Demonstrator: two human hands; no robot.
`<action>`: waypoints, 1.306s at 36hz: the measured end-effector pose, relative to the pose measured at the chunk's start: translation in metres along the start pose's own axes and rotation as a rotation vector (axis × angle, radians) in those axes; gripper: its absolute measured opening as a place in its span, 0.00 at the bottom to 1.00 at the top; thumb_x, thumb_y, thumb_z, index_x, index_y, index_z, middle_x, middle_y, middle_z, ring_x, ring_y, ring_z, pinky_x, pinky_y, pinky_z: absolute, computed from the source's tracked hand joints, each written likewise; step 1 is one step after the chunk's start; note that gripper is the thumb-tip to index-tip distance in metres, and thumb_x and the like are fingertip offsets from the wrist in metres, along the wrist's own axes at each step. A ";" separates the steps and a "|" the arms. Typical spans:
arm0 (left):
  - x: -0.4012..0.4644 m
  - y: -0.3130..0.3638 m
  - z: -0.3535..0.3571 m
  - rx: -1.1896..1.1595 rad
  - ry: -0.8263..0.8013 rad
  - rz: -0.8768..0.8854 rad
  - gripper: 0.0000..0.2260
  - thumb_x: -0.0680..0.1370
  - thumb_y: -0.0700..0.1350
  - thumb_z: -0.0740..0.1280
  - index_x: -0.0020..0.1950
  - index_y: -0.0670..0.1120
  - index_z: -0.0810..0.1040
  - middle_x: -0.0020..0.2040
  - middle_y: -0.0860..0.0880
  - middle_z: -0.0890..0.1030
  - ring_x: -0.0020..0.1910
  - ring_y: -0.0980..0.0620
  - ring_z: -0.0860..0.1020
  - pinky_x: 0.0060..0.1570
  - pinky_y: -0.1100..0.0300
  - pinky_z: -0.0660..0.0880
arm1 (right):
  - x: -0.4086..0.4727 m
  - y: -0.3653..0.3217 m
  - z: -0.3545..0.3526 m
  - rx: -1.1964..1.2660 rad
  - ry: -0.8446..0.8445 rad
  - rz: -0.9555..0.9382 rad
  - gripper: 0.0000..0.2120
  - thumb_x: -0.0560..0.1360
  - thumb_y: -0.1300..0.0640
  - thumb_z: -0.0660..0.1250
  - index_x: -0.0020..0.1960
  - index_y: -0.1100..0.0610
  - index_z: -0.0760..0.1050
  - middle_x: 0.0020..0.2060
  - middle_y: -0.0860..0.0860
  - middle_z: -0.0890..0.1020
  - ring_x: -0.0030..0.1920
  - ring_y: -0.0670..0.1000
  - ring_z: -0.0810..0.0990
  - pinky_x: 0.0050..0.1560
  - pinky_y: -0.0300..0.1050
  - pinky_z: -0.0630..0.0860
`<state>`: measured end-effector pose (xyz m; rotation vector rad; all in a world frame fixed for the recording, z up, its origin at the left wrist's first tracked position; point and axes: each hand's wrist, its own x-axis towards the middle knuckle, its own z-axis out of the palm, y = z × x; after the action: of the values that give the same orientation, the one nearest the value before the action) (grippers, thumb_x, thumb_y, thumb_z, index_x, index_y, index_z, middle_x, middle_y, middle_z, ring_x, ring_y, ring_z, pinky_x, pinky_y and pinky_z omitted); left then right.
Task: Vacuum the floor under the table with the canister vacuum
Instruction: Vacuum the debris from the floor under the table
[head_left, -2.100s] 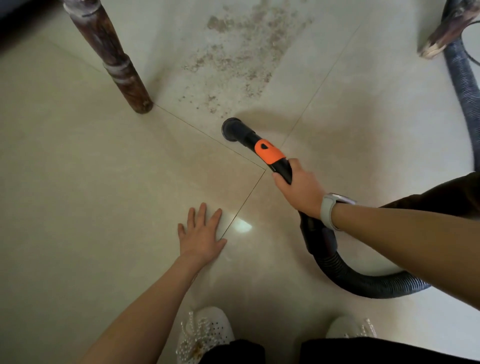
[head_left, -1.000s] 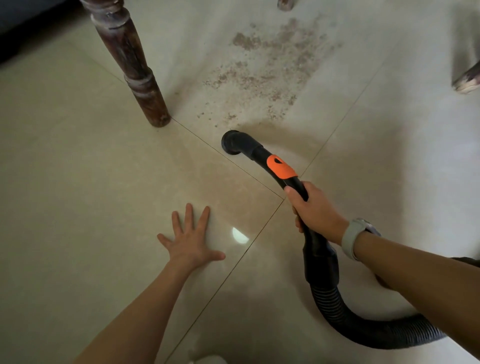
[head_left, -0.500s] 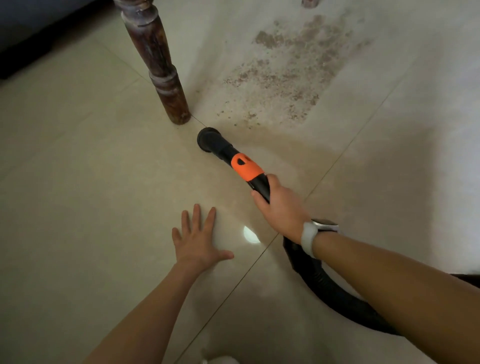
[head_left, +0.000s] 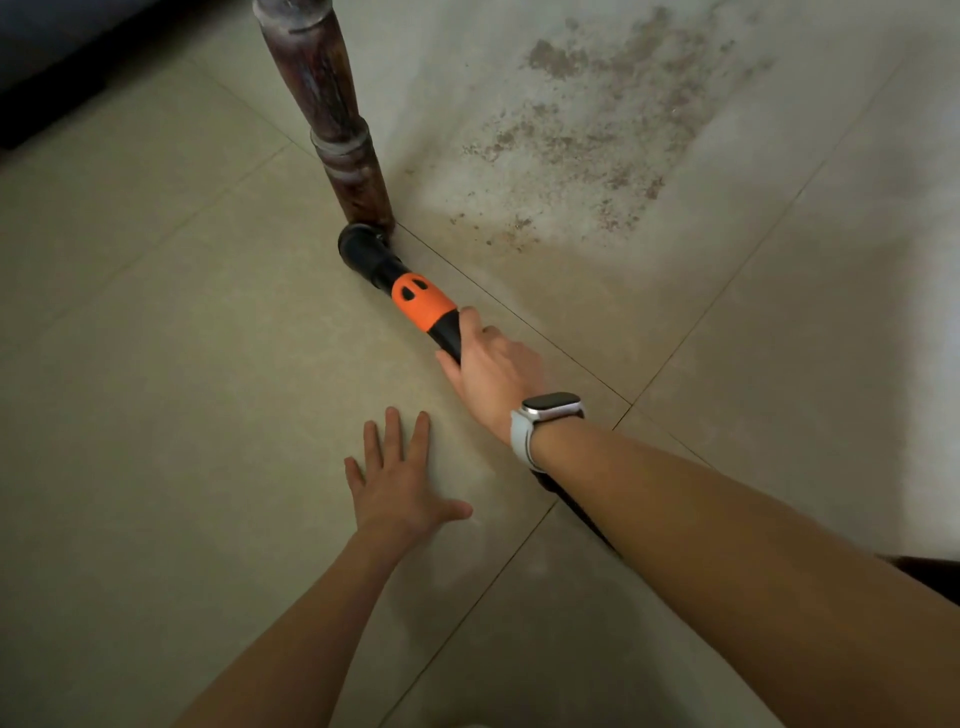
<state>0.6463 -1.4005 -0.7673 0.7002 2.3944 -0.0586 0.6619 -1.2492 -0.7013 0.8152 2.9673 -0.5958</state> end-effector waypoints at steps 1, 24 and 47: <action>0.000 0.001 -0.001 0.003 -0.002 -0.002 0.54 0.66 0.67 0.70 0.76 0.56 0.35 0.77 0.47 0.32 0.75 0.42 0.33 0.72 0.38 0.45 | -0.001 0.002 -0.001 0.008 0.003 0.012 0.23 0.81 0.45 0.56 0.69 0.58 0.60 0.49 0.57 0.78 0.43 0.60 0.79 0.36 0.47 0.67; 0.003 0.008 -0.007 -0.001 -0.066 -0.019 0.56 0.65 0.65 0.73 0.76 0.56 0.34 0.75 0.46 0.30 0.74 0.39 0.32 0.70 0.34 0.46 | 0.004 0.050 -0.033 -0.017 0.030 0.312 0.19 0.81 0.45 0.55 0.63 0.59 0.63 0.44 0.55 0.78 0.37 0.57 0.72 0.36 0.46 0.64; 0.004 0.027 -0.016 -0.062 -0.152 -0.117 0.57 0.66 0.55 0.76 0.76 0.54 0.32 0.75 0.46 0.28 0.74 0.38 0.31 0.69 0.33 0.48 | -0.050 0.065 -0.055 0.083 -0.063 0.329 0.17 0.80 0.47 0.57 0.61 0.58 0.63 0.40 0.55 0.76 0.37 0.58 0.77 0.38 0.50 0.75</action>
<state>0.6477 -1.3724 -0.7530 0.5081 2.2784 -0.0832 0.7427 -1.2025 -0.6686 1.2319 2.6807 -0.7113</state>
